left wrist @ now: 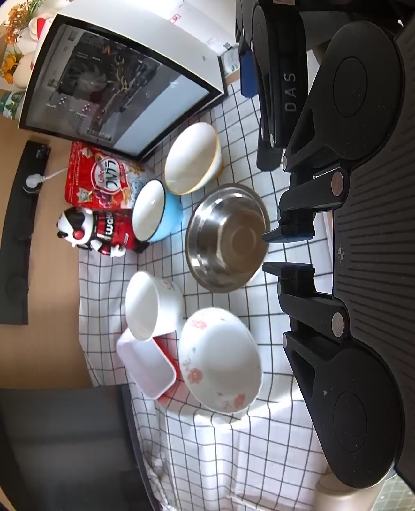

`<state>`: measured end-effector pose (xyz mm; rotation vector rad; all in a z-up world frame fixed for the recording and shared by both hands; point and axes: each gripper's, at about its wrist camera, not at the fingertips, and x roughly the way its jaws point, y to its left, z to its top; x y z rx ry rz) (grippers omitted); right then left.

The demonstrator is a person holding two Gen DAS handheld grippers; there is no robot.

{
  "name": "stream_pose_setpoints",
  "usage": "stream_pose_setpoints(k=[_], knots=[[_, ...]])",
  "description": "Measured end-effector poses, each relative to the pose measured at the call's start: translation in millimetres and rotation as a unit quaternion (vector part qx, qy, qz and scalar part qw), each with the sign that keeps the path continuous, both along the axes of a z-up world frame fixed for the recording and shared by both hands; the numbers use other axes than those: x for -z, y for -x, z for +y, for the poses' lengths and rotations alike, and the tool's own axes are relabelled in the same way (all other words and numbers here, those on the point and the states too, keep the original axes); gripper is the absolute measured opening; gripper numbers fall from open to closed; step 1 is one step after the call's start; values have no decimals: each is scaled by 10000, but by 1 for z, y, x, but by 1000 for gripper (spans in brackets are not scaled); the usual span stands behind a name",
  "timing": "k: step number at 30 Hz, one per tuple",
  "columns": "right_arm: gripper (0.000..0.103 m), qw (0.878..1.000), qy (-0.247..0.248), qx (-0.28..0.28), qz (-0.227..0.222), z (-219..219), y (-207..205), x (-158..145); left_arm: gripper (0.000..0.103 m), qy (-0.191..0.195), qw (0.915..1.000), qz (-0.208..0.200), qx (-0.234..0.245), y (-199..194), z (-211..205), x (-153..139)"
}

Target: Organize plates and bowls

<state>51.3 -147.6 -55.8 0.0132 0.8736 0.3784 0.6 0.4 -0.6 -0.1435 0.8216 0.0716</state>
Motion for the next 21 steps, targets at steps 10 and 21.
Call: stream_pose_setpoints(k=[10,21], knots=[[103,9999,50,-108,-34,2,1,1,15,26,9999,94,-142,4,3,-5],[103,9999,126,-23,-29,2,5,5,15,61,9996,217,-166,3,3,2]])
